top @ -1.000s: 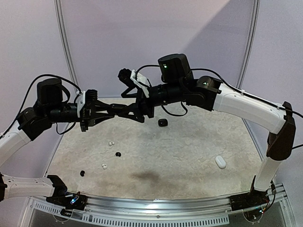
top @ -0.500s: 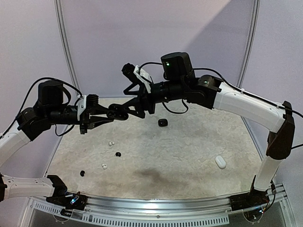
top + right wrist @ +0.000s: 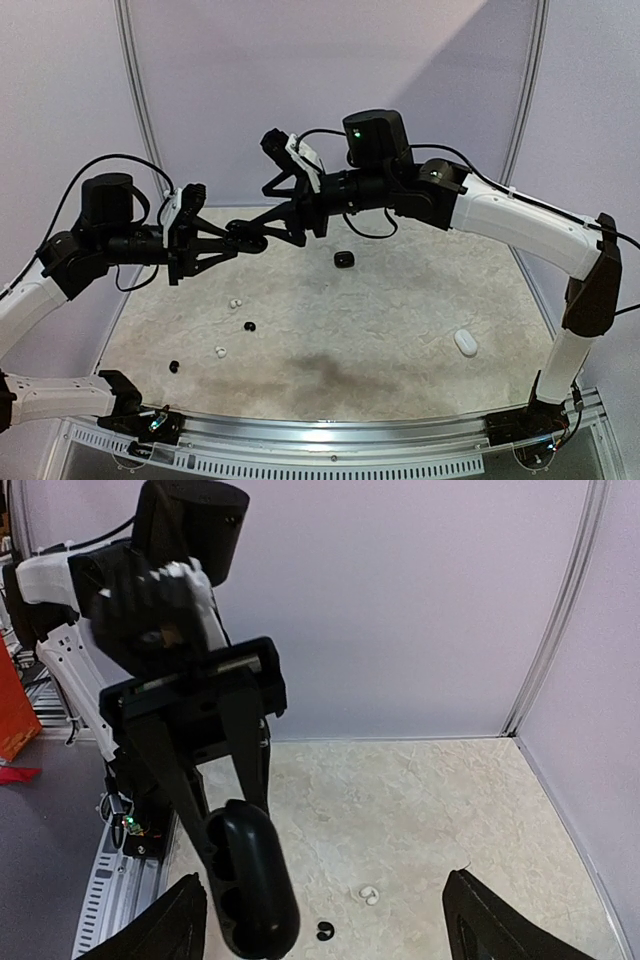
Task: Insert the wireless bluetooth earbuds into the charging case
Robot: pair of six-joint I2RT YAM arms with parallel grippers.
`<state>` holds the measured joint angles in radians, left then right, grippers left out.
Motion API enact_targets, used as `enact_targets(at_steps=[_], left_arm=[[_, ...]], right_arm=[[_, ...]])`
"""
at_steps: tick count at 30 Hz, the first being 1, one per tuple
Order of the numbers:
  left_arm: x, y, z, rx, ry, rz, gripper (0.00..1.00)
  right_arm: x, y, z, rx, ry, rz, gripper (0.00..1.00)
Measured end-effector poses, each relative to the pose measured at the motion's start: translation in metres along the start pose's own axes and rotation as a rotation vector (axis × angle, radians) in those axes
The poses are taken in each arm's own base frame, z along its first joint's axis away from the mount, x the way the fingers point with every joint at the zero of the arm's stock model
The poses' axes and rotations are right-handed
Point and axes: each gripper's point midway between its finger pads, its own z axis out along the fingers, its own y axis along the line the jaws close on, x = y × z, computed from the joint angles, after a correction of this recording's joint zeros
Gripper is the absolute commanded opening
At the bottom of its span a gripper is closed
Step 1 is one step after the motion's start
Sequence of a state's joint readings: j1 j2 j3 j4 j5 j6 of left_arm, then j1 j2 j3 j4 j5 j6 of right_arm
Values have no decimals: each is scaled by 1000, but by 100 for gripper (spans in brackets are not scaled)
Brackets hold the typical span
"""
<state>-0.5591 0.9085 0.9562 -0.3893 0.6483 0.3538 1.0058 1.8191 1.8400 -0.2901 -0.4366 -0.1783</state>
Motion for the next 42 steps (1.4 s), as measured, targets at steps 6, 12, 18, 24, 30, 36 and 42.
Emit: enact_targets(at_steps=[6,12,18,24,30,36,42], left_arm=[[20,14,-1,-41,22,-212,0],[38,41,-8,-149,19,-385,0],[67,70,-22,-288,18,-546,0],[90,97,-48,-458,-24,-659,0],[97,109,-65,-560,-50,-679,0],[102,111,-67,-578,-56,-690,0],[98,113,-68,-580,-70,-677,0]], right_arm=[[-16,-6,-4,-14,-72,9,84],[-38,-21,-10,30,-165,33,83],[-29,-43,3,109,-181,149,66],[65,-79,63,219,-10,363,52],[184,-85,115,287,238,457,47],[233,-63,159,253,343,439,47],[276,-28,183,178,433,400,44]])
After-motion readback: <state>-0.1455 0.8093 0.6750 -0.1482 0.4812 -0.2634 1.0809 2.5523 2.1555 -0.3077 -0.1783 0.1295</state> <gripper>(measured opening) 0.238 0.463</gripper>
